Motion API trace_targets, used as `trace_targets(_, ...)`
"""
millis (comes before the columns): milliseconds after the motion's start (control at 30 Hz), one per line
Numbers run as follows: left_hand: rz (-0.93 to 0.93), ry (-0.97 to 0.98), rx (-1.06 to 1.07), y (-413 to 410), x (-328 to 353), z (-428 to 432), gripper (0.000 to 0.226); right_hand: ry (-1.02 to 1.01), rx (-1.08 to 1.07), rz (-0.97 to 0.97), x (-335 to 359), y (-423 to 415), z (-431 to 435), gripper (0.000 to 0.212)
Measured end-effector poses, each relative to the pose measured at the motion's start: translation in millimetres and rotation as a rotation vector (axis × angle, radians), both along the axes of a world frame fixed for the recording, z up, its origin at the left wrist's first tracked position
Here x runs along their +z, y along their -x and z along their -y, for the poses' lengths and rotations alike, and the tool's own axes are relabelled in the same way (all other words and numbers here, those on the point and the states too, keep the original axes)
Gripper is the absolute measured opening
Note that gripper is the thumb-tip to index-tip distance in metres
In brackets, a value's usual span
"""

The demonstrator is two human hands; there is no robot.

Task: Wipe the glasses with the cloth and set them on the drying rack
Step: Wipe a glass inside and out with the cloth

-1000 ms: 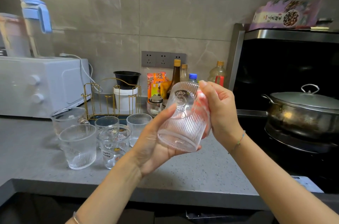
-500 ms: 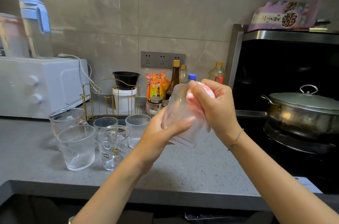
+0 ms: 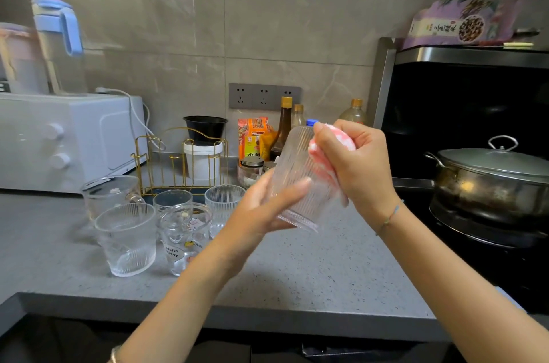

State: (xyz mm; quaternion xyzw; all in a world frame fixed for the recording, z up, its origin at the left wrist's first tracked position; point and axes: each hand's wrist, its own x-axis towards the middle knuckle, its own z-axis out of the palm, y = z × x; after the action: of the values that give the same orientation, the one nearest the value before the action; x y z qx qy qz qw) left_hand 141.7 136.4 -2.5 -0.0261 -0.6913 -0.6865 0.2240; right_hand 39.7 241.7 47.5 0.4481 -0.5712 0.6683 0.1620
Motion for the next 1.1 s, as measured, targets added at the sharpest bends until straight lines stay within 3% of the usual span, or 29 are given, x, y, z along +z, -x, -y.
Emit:
trace_targets(67, -0.031, 0.123, 0.106, 0, 1, -4, 0.066, -0.002, 0.013, -0.017, 3, -3, 1, 0.035)
trace_targets(200, -0.108, 0.128, 0.120, 0, -1, -7, 0.060, 0.006, 0.062, 0.009, 4, -5, 1, 0.028)
trace_targets(400, -0.051, -0.311, -0.170, -6, -4, -5, 0.054, 0.055, 0.101, 0.000, -2, -5, 2, 0.036)
trace_targets(500, -0.051, -0.641, -0.479, -5, -6, -7, 0.068, 0.084, 0.167, 0.027, -6, -3, 3, 0.033)
trace_targets(567, -0.041, -0.749, -0.577, -3, -10, -6, 0.075, 0.081, 0.157, 0.036, -9, -1, 4, 0.043)
trace_targets(667, -0.001, -0.639, -0.479, 0, -12, 0, 0.082, 0.050, 0.138, 0.069, -12, 2, 5, 0.039)
trace_targets(767, 0.041, -0.345, -0.249, 0, -5, 9, 0.097, 0.027, 0.065, 0.038, -9, 4, 3, 0.039)
trace_targets(900, 0.116, 0.029, -0.064, -4, 2, 8, 0.099, -0.035, 0.023, -0.007, -5, 2, 3, 0.030)
trace_targets(1033, 0.046, 0.122, 0.048, -3, 1, 2, 0.057, -0.018, 0.016, 0.010, -6, -2, 7, 0.030)
trace_targets(1100, 0.024, 0.072, 0.012, -4, 0, 1, 0.056, -0.022, 0.000, -0.001, -8, -2, 9, 0.030)
